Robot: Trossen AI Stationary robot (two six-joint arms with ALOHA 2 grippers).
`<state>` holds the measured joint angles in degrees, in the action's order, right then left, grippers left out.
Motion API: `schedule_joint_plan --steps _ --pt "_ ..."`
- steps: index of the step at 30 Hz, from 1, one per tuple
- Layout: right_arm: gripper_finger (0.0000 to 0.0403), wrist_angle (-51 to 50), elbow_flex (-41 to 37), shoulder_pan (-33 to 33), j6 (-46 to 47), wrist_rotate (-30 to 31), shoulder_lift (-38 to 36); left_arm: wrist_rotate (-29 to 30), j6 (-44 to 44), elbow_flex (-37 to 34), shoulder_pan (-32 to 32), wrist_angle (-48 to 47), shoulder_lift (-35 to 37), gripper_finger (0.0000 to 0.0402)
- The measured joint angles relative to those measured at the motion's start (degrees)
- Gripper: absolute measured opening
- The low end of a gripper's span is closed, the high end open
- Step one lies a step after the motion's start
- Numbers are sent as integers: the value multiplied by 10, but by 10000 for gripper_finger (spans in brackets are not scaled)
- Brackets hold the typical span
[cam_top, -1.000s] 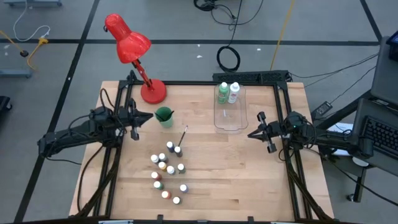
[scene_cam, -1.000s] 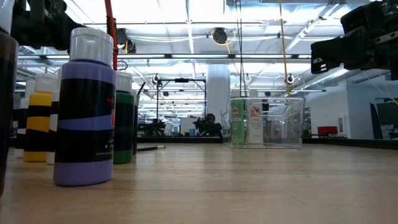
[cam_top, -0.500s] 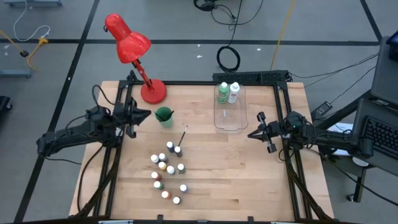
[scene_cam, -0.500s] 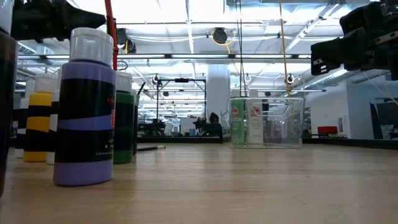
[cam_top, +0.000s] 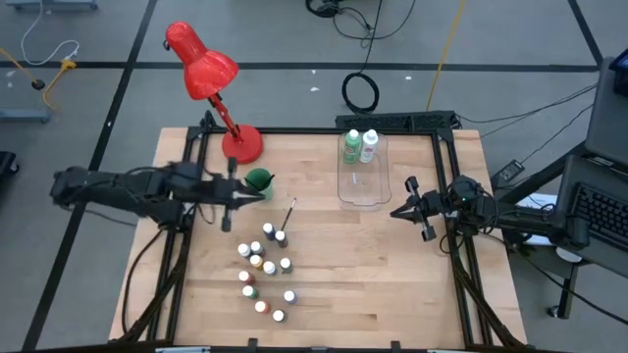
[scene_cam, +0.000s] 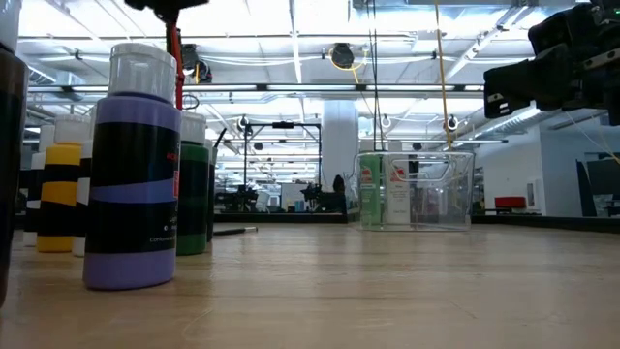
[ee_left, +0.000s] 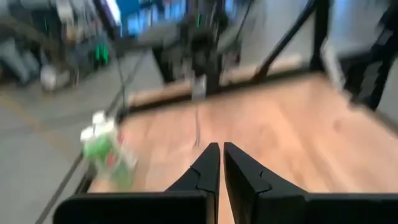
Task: Pick & Place Paint Supplies
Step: Put the small black paint bottle into the transparent bin
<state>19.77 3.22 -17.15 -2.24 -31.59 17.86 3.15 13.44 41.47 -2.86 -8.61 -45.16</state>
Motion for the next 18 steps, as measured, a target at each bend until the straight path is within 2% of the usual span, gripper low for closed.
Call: schedule_joint_plan --steps 4,8,15,18 --pt "16 -4 0 0 -1 0 7 71 -22 115 -19 -164 -100 26" --pt "16 -4 0 0 -15 0 15 80 -34 184 -26 -280 -184 26" --pt "16 -4 0 0 -19 2 22 46 -6 218 -33 -320 -287 26" --pt "16 -4 0 0 -19 2 22 42 -39 226 -33 -318 -312 26"
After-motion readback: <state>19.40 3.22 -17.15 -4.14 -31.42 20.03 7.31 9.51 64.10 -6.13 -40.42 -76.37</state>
